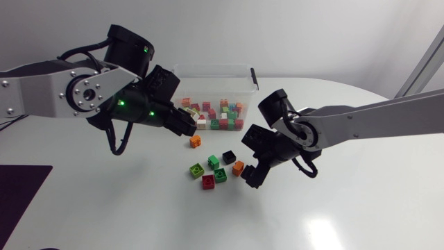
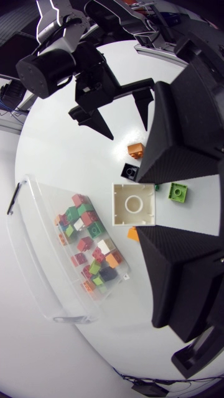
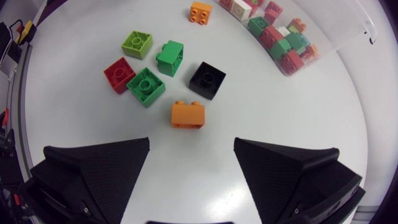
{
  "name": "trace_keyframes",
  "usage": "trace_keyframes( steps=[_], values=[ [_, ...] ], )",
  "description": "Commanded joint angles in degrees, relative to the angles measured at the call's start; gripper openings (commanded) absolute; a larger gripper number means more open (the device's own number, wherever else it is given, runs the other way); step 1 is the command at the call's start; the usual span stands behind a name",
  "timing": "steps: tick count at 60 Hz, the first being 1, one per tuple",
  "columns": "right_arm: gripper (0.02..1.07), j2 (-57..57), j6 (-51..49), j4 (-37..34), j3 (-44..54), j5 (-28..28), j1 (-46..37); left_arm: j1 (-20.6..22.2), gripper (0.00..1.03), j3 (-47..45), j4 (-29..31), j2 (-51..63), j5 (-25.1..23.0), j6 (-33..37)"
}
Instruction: Place the duplo bricks in the container
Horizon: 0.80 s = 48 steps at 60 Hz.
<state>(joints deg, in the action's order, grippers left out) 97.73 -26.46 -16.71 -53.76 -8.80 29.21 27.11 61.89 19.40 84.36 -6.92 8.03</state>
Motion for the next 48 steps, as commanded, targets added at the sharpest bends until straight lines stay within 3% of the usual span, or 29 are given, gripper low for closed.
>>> trace_keyframes(
  steps=[1, 18, 24, 29, 32, 42, 48],
  values=[
    [0.97, 2.8, -1.5, -0.2, -2.5, -0.7, 0.7, -1.4, 0.28, 3.4, -0.8, -0.5, -1.3, 1.0],
    [0.86, 9.5, -1.3, -1.0, -6.9, -0.7, 2.1, -3.7, 0.28, 10.1, -1.8, 2.7, -2.6, 0.8],
    [0.69, 11.2, -1.2, -1.0, -8.0, -0.7, 2.4, -4.0, 0.28, 11.6, -2.8, 3.7, -2.8, 0.5],
    [0.46, 12.3, -1.2, -1.3, -9.0, -0.7, 2.5, -4.1, 0.28, 13.4, -2.9, 5.6, -2.8, 0.5],
    [0.38, 12.7, -1.1, -2.2, -9.7, -0.7, 2.4, -4.2, 0.28, 14.1, -3.0, 6.3, -2.8, 0.4],
    [0.27, 12.6, -1.5, -6.2, -11.1, -0.8, 1.7, -4.6, 0.29, 17.7, -4.4, 10.5, -2.8, 0.0],
    [0.27, 10.1, -1.6, -8.5, -10.8, -0.8, 1.6, -5.1, 0.29, 20.0, -4.9, 13.1, -2.8, -0.3]
  ],
)
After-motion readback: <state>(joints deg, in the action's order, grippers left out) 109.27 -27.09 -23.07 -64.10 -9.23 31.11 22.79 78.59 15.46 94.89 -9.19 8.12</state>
